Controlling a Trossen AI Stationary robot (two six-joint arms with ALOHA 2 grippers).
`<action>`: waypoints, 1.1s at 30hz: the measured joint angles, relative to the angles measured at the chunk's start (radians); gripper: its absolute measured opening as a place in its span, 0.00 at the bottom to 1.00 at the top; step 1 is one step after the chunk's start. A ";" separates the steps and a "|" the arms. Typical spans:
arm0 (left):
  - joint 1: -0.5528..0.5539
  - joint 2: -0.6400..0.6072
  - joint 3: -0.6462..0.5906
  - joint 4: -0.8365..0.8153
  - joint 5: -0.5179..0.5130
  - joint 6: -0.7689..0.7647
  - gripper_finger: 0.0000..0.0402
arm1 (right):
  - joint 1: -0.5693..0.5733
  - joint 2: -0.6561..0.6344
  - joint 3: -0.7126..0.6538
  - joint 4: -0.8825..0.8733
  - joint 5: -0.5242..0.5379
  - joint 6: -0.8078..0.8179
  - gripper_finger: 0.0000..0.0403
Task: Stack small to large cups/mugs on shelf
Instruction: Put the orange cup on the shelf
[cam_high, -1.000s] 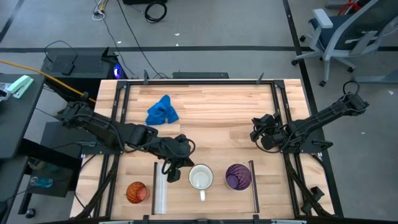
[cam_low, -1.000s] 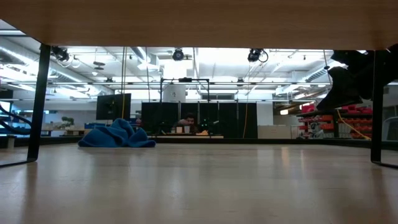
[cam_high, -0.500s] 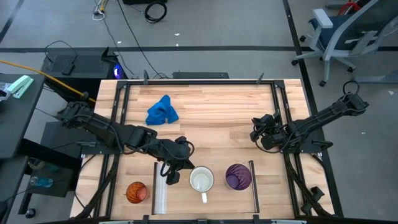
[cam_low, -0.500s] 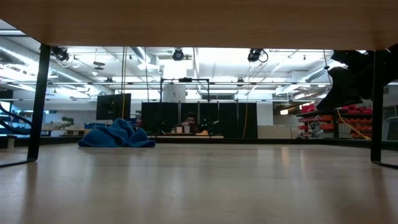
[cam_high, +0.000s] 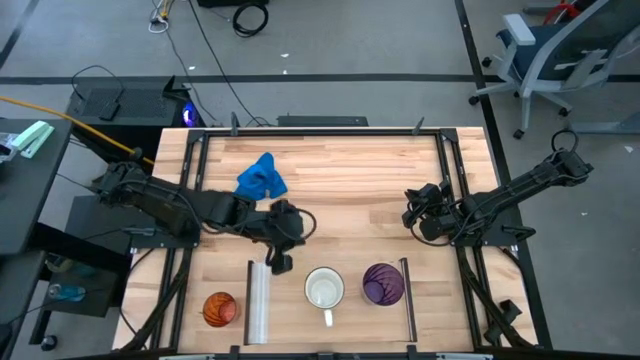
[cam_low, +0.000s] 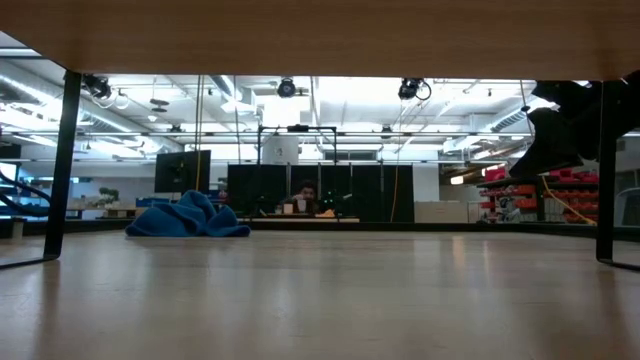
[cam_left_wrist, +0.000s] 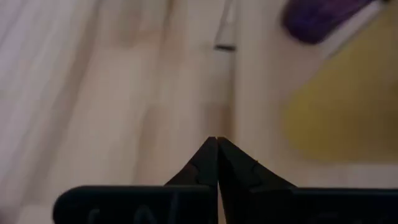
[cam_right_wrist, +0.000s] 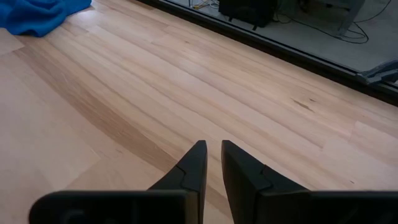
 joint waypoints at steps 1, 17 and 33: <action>0.010 -0.008 0.000 -0.024 -0.009 -0.001 0.03 | 0.000 0.000 0.000 0.000 0.000 0.000 0.14; 0.117 -0.217 0.000 -0.643 -0.233 -0.346 0.05 | 0.000 0.000 0.000 -0.004 -0.007 0.000 0.14; -0.164 -0.298 -0.099 -0.936 -0.195 -0.902 0.06 | 0.000 0.000 0.000 -0.008 -0.056 -0.008 0.14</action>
